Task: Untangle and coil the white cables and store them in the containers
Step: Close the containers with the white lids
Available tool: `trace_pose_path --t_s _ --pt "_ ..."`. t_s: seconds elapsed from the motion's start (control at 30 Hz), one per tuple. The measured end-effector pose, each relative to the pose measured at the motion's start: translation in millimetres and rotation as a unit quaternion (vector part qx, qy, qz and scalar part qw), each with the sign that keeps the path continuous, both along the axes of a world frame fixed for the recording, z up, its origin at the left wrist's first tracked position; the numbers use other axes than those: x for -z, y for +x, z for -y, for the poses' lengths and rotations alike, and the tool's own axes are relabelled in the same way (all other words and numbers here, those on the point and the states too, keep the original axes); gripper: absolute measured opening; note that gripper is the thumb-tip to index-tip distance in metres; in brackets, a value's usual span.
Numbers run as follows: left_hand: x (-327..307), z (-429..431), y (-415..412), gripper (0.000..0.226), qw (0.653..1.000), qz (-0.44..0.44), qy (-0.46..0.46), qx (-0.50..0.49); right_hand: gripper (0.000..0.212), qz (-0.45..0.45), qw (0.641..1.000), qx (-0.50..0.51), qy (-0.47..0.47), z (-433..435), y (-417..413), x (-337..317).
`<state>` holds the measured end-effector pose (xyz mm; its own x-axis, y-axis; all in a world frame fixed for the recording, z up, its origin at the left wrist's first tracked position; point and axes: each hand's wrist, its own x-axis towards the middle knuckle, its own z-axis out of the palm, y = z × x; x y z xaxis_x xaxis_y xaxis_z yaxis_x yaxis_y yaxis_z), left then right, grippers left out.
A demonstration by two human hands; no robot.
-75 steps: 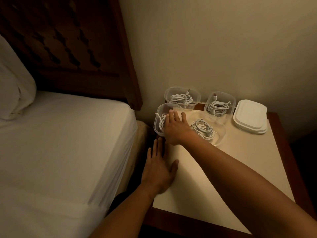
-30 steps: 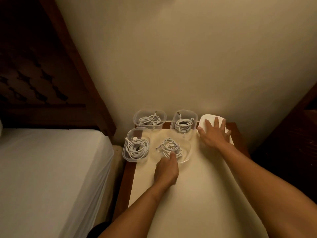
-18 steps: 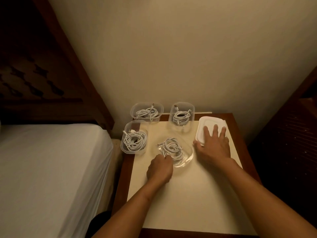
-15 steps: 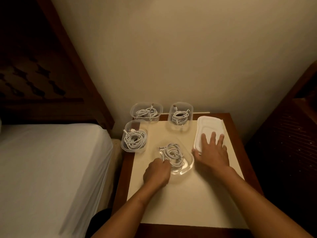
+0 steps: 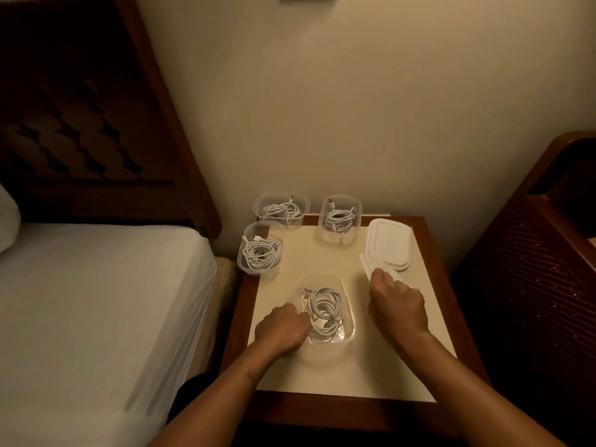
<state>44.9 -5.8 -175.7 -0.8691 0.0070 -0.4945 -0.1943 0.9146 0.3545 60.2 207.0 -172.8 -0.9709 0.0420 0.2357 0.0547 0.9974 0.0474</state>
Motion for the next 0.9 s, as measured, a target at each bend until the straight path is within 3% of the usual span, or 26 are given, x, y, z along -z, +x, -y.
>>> trace_pose_path --t_s 0.07,0.13,0.2,0.27,0.33,0.4,0.47,0.57,0.7,0.9 --pt "-9 3 2 0.048 0.999 -0.040 -0.027 -0.012 0.012 -0.077 0.992 -0.019 -0.098 6 1 -16" --pt "-19 3 4 0.049 0.991 -0.124 0.010 -0.050 0.012 -0.144 0.956 -0.024 -0.254 18 3 -29" --pt "-26 -3 4 0.045 0.965 -0.177 0.159 -0.108 0.014 -0.148 0.878 0.008 -0.455 32 7 -39" --pt "-30 -13 2 0.037 0.918 -0.168 0.321 -0.162 0.018 -0.102 0.791 0.048 -0.601 48 12 -44" --pt "-26 -20 0 0.028 0.899 -0.186 0.352 -0.182 0.024 -0.052 0.752 0.064 -0.655 58 17 -42" --pt "-22 -21 -1 0.025 0.913 -0.242 0.282 -0.168 0.016 -0.011 0.781 0.066 -0.621 62 18 -32" --pt "-19 -19 -3 0.027 0.939 -0.274 0.167 -0.128 0.015 0.025 0.850 0.065 -0.522 59 16 -19" --pt "-18 -21 -3 0.032 0.974 -0.224 -0.025 -0.038 0.025 0.053 0.915 0.072 -0.394 50 10 -4" --pt "-4 -26 2 0.030 0.977 -0.179 -0.114 0.004 0.028 0.102 0.941 0.073 -0.315 51 4 8" --pt "15 -25 4 0.047 0.968 -0.185 -0.169 0.034 0.050 0.166 0.943 0.052 -0.284 52 -2 22"
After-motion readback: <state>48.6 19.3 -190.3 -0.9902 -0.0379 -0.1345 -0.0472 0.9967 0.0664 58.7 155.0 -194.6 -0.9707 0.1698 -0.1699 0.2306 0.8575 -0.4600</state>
